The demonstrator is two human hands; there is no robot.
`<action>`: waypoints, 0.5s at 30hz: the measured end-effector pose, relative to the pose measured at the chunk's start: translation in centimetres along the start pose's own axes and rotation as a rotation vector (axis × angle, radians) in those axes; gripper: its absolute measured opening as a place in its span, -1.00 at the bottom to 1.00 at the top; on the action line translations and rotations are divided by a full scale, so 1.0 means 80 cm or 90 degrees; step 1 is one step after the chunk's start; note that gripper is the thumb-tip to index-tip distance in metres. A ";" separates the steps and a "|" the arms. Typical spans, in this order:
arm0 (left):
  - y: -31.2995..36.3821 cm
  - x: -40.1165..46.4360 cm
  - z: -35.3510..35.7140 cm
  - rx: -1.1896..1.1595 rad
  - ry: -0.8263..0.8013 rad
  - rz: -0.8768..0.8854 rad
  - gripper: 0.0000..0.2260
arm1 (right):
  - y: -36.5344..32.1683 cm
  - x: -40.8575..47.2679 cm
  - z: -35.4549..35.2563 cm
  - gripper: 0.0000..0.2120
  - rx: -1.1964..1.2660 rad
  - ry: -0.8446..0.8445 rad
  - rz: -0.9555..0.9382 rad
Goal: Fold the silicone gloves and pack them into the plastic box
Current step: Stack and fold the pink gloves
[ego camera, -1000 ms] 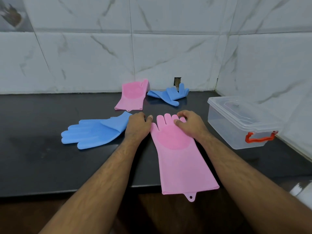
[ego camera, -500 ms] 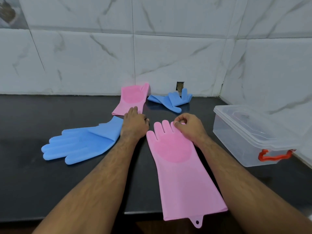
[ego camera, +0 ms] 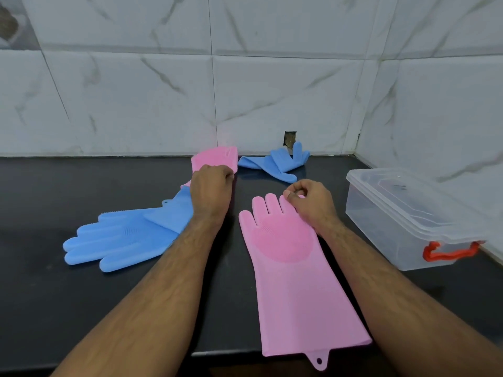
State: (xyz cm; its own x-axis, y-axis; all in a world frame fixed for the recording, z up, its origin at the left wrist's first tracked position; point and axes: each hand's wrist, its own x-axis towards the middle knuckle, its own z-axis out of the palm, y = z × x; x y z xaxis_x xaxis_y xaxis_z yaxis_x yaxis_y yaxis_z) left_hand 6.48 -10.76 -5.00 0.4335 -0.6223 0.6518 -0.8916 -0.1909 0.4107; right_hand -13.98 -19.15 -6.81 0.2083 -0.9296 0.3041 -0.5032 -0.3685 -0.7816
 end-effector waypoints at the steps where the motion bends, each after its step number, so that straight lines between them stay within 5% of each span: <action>1: 0.006 0.001 -0.006 0.000 0.020 0.017 -0.80 | 0.000 -0.001 0.000 -0.93 -0.007 0.007 -0.004; 9: 0.068 -0.016 -0.041 -0.090 0.120 0.120 -0.81 | -0.021 -0.014 -0.002 -0.90 0.044 -0.034 -0.115; 15: 0.107 -0.034 -0.048 -0.198 0.084 0.267 -0.83 | -0.034 -0.017 0.003 -0.63 0.391 -0.178 -0.022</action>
State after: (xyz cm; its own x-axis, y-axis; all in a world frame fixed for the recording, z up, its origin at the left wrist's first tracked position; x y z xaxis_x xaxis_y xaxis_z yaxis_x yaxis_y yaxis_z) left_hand -1.80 -7.80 -0.86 0.0789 -0.4923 0.8668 -0.9196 0.2997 0.2539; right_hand -12.69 -16.85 -5.25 0.4671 -0.8490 0.2470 0.0587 -0.2489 -0.9667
